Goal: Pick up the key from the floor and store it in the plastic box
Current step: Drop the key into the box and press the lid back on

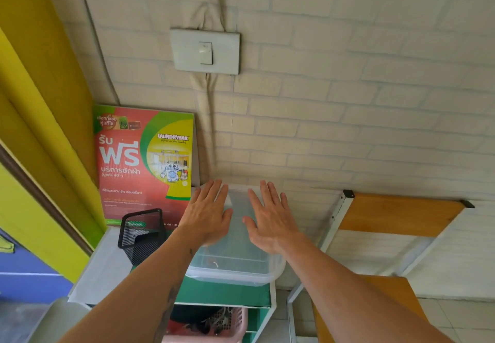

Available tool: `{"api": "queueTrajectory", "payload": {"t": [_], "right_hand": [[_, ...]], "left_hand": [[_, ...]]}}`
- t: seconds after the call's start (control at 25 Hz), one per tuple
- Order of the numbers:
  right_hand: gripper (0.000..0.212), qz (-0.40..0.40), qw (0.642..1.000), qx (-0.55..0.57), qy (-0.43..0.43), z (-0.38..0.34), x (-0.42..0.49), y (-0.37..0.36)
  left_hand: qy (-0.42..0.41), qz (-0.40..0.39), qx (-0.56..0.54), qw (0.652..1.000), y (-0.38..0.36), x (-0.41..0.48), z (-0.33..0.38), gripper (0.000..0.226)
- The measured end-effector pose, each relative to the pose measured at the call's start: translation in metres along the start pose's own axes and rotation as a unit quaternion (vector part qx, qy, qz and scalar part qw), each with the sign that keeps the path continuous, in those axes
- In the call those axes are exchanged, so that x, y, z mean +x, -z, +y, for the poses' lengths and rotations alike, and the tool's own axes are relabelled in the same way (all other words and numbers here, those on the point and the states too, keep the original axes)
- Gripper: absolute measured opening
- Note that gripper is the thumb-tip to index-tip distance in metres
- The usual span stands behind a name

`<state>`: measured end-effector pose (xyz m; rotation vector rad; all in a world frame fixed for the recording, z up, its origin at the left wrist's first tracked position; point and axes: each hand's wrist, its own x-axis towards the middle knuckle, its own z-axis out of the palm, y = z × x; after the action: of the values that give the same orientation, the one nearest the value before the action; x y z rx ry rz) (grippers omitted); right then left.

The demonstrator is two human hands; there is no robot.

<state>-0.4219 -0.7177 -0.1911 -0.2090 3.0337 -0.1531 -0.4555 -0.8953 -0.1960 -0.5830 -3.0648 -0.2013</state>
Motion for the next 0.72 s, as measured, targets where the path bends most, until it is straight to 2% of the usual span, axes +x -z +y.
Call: {"api": "queueTrajectory", "payload": {"t": [0.12,0.48,0.72], "right_hand": [[0.072,-0.005,1.0,-0.002,0.001,0.001,0.006,-0.007],[0.073,-0.011,1.0,-0.017,-0.001,0.0,0.005,-0.008],[0.075,-0.045,0.999,-0.001,-0.003,0.001,0.006,0.006]], "left_hand": [[-0.001,-0.005,0.022,1.0,-0.008,0.002,-0.005,0.08],[-0.014,-0.007,0.025,1.0,-0.012,0.003,-0.008,0.079],[-0.008,-0.018,0.027,0.999,-0.004,0.002,-0.006,0.08]]}}
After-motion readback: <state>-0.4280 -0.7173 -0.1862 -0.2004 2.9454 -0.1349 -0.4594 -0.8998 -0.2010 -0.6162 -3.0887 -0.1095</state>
